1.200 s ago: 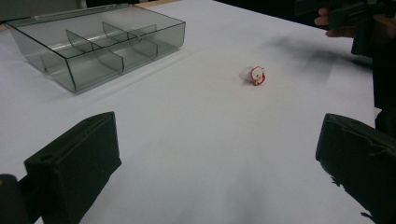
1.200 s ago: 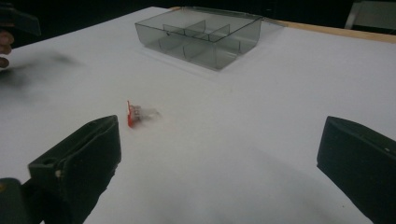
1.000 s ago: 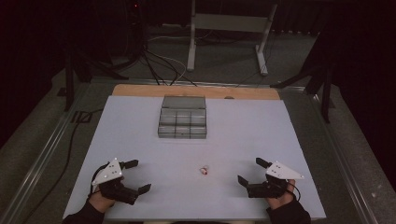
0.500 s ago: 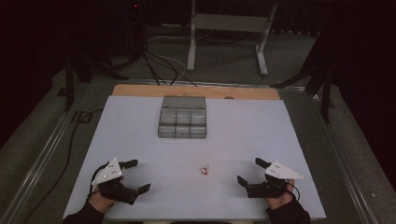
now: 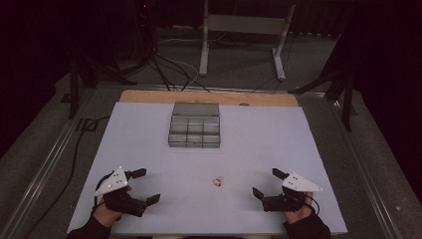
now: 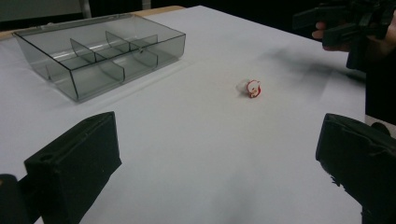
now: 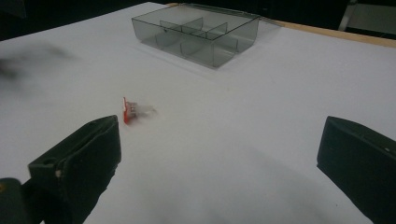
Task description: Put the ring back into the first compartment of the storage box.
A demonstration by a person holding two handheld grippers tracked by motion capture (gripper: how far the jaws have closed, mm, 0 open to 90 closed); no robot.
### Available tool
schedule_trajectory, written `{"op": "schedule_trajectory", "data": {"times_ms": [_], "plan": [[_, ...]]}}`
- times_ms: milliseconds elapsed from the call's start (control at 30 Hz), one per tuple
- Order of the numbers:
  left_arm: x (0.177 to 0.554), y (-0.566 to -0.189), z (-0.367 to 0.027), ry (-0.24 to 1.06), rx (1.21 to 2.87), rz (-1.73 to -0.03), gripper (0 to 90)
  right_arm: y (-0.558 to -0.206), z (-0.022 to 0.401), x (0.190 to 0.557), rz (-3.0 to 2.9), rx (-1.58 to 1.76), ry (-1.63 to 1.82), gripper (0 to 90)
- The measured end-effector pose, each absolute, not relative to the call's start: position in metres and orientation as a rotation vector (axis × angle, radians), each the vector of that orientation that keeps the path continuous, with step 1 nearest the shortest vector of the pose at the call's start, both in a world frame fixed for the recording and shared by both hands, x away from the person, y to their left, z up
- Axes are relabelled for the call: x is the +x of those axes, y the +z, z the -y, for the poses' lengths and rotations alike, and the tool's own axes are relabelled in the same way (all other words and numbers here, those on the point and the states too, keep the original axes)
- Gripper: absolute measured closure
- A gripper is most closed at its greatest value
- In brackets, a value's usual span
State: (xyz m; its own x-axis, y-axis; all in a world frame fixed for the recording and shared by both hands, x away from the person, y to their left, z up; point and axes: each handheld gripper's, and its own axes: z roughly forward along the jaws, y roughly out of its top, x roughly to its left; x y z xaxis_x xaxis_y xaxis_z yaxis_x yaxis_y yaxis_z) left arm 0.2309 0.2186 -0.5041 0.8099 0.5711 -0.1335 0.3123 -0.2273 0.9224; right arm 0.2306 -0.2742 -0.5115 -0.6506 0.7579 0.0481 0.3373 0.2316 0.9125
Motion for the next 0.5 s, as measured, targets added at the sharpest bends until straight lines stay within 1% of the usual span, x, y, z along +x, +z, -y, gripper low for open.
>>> {"op": "schedule_trajectory", "data": {"times_ms": [500], "plan": [[0.240, -0.491, -0.207, 0.237, 1.826, -0.672, 0.5, -0.512, 0.274, 0.231, -2.105, 1.013, 1.411, 0.0]]}}
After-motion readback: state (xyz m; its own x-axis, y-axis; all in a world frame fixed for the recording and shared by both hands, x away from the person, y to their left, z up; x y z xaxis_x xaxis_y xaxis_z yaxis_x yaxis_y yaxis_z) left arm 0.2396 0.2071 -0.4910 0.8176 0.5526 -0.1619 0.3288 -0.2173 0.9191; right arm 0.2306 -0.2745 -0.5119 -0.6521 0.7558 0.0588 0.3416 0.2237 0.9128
